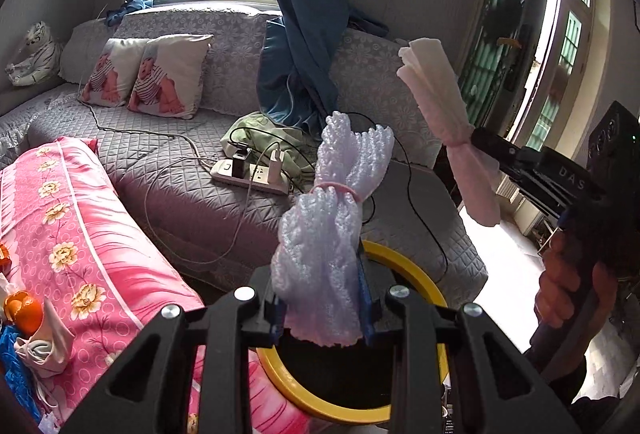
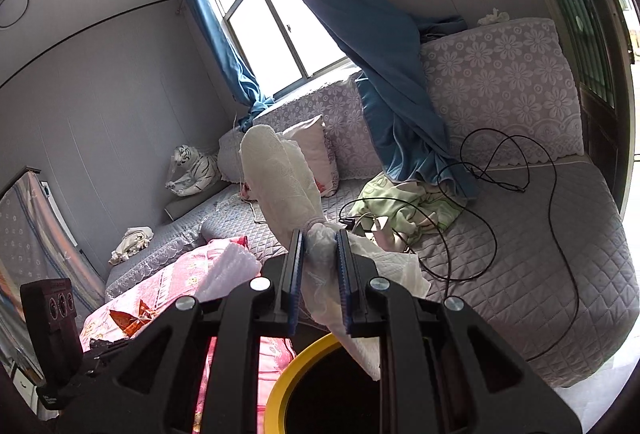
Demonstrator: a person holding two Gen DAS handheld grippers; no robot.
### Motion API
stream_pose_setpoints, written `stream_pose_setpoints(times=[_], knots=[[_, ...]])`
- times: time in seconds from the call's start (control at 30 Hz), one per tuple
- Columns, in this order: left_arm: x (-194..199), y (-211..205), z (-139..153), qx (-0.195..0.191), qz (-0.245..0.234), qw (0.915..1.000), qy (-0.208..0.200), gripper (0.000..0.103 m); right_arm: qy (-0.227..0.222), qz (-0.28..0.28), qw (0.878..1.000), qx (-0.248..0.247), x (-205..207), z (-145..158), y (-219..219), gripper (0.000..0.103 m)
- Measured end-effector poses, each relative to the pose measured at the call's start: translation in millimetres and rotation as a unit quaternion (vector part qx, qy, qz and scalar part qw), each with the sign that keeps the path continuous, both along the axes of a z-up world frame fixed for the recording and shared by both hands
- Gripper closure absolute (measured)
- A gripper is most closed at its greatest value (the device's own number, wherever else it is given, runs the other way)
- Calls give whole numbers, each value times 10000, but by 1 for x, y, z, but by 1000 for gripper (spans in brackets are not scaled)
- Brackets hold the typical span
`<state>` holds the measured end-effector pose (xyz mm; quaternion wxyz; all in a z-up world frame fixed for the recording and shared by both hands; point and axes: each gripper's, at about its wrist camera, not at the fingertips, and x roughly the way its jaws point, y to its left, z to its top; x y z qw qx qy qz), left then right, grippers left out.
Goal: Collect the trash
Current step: 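Open the right gripper over the bin while the left gripper releases the mesh bundle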
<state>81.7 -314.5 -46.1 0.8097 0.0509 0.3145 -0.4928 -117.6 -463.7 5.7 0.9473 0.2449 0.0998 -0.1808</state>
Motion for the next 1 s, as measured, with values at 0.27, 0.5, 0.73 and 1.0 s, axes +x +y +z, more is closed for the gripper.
stream_pose_setpoints(times=[0.27,0.5,0.73,1.0], knots=[[-4,-18,-7,137,-65,9999,13,76,142,-80,9997,193,-1,-12,-11,88],[-10,-22,-2,101,-157,9998,-21,74,208,-109,9995,229,1,-14,-14,82],[0,-7,0,-123,171,9997,105,37,192,-381,9978,503,-4,-18,-28,60],[15,13,7,-212,498,9985,48,37,147,-414,9981,427,-7,-15,-25,60]])
